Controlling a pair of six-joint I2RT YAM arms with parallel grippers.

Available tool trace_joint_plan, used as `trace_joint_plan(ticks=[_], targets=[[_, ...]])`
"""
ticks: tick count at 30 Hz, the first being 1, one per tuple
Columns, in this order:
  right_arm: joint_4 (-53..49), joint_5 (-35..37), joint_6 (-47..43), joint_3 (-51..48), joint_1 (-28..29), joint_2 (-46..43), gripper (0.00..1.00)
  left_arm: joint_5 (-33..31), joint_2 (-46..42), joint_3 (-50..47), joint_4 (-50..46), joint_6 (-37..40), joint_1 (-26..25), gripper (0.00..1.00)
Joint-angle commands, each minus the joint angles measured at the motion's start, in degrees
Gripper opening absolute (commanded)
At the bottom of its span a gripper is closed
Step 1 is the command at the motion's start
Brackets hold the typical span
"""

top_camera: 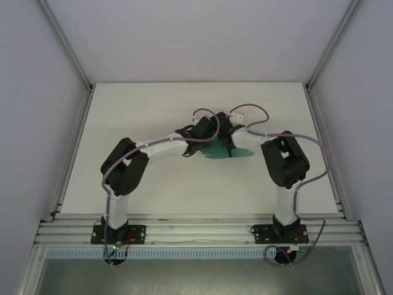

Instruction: Assemble paper box

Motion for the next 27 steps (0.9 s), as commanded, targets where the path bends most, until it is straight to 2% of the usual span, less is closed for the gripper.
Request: trace_joint_plan(ticks=[1,3,5,11,12,14,17,20,23,27], targets=[[-12.02,21.65,5.37,1.49,-5.55,5.98,0.0,-6.25,-1.77,0.96,-9.31,-1.31,0.79,0.0],[-11.21,20.89,3.98,1.95,-5.63,6.14,0.0,-6.52,-1.81,0.87,-9.16,-1.29,0.79,0.0],[-5.06,15.86,0.95,-0.72,-5.74,3.63,0.0,-6.48,-1.91,0.74,-8.96,-1.08,0.79,0.0],[22.2,-19.55,-10.44,-14.12,-8.98,-7.9,0.24,-5.49,-2.07,0.33,-8.05,1.48,0.79,0.0],[23.98,-25.02,-11.6,-14.79,-9.4,-9.0,0.32,-5.41,-2.07,0.4,-7.98,1.89,0.81,0.0],[25.02,-34.55,-13.01,-15.3,-9.64,-11.37,0.35,-5.63,-2.3,0.06,-7.72,2.13,0.82,0.0],[26.63,-43.61,-14.6,-16.72,-9.72,-15.35,0.52,-4.64,-2.74,-0.81,-6.5,2.45,0.87,0.0],[26.99,-45.34,-15.17,-18.78,-9.7,-19.78,0.71,-4.31,-2.86,-1.17,-5.89,2.83,0.87,0.0],[26.57,-43.35,-15.69,-20.98,-9.69,-24.05,0.77,-5.04,-2.9,-1.44,-5.87,3.26,1.03,0.0],[22.76,-40.31,-17.47,-22.34,-9.8,-27.62,0.77,-5.28,-4.57,-1.47,-6.05,3.25,1.18,0.0]])
